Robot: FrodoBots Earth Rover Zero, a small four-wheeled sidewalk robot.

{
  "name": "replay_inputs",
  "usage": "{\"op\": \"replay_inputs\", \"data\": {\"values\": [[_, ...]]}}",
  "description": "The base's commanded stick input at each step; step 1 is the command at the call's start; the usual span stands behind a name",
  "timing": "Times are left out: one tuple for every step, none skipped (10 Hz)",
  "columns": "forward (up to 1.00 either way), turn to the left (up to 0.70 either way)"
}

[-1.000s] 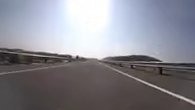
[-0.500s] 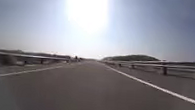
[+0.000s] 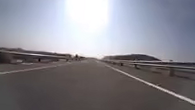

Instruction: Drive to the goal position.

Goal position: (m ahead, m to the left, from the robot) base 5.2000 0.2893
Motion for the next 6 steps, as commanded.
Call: {"op": "replay_inputs", "data": {"values": [[1.0,0.0],[1.0,0.0],[1.0,0.0],[1.0,0.0],[1.0,0.0],[1.0,0.0]]}}
